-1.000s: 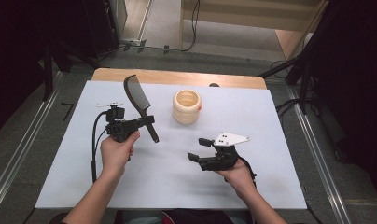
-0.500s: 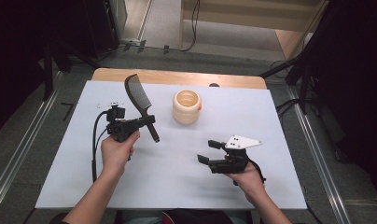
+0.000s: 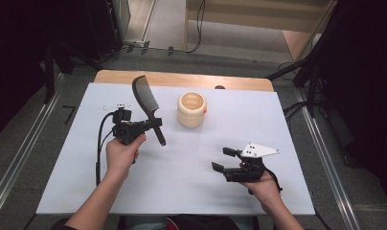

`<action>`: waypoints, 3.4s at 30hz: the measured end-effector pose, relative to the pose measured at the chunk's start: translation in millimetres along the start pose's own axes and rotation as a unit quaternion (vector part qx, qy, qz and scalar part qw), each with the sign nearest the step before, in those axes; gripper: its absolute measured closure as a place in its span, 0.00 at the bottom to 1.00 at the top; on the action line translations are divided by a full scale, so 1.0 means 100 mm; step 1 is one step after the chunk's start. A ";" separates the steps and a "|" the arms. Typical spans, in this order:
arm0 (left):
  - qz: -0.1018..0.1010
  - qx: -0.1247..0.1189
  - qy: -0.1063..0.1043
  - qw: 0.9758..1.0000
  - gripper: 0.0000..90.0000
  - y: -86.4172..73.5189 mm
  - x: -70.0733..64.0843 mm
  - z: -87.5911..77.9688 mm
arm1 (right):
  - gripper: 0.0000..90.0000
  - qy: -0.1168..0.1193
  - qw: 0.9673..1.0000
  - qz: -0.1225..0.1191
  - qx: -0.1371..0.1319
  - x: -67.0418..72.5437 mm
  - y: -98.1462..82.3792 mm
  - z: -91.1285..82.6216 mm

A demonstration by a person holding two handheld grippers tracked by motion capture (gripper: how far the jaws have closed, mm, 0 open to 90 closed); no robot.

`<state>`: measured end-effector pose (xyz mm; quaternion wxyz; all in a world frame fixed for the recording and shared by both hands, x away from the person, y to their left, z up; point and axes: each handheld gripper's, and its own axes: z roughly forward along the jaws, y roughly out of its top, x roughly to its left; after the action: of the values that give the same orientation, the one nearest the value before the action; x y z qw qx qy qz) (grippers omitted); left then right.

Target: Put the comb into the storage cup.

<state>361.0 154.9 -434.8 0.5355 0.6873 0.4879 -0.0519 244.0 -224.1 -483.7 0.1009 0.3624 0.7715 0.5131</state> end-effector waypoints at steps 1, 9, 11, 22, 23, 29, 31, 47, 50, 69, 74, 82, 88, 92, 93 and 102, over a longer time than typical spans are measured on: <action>0.005 0.002 -0.002 1.000 0.80 0.01 -0.01 0.01 | 0.27 -0.002 1.000 0.002 0.000 0.00 -0.01 -0.01; 0.030 0.014 -0.018 0.999 0.80 0.09 -0.07 0.09 | 0.27 -0.008 1.000 0.008 0.003 -0.05 -0.06 -0.10; 0.035 0.018 -0.022 0.999 0.80 0.11 -0.09 0.12 | 0.27 -0.012 1.000 0.007 0.002 -0.07 -0.07 -0.13; 0.059 0.037 -0.040 0.997 0.80 0.20 -0.17 0.27 | 0.27 -0.024 1.000 0.019 0.001 -0.13 -0.12 -0.27; 0.060 0.038 -0.041 0.997 0.80 0.21 -0.18 0.28 | 0.27 -0.026 0.999 0.021 0.001 -0.13 -0.12 -0.27; 0.066 0.043 -0.053 0.995 0.80 0.26 -0.22 0.35 | 0.27 -0.026 0.999 0.021 0.001 -0.13 -0.14 -0.29; 0.073 0.047 -0.052 0.995 0.80 0.28 -0.24 0.38 | 0.27 -0.026 0.999 0.023 0.002 -0.13 -0.15 -0.29; 0.096 0.071 -0.076 0.990 0.80 0.41 -0.37 0.59 | 0.27 -0.027 0.999 0.025 -0.003 -0.14 -0.15 -0.31; 0.098 0.071 -0.078 0.990 0.80 0.45 -0.39 0.61 | 0.27 -0.026 0.999 0.025 -0.003 -0.14 -0.15 -0.31; 0.108 0.065 -0.081 0.989 0.80 0.70 -0.51 0.77 | 0.27 -0.031 0.999 0.030 0.003 -0.17 -0.16 -0.31; 0.113 0.059 -0.076 0.989 0.80 0.79 -0.52 0.79 | 0.27 -0.034 0.999 0.034 0.000 -0.17 -0.15 -0.33; 0.114 0.045 -0.066 0.990 0.80 0.93 -0.48 0.80 | 0.27 -0.035 0.999 0.029 0.005 -0.18 -0.16 -0.31; 0.112 0.032 -0.049 0.992 0.80 1.00 -0.46 0.81 | 0.27 -0.037 0.999 0.028 0.006 -0.17 -0.16 -0.32; 0.117 0.025 -0.038 0.992 0.80 1.04 -0.46 0.84 | 0.27 -0.037 0.999 0.028 0.004 -0.17 -0.15 -0.32; 0.118 0.022 -0.034 0.992 0.80 1.05 -0.46 0.85 | 0.27 -0.040 0.999 0.028 0.006 -0.17 -0.15 -0.32; 0.133 0.001 -0.013 0.991 0.80 1.06 -0.39 0.95 | 0.27 -0.033 0.999 0.031 0.004 -0.17 -0.14 -0.32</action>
<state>460.8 61.3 -378.9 0.5433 0.7458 0.3853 0.0101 232.8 -261.6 -485.4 0.1086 0.4032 0.7584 0.5004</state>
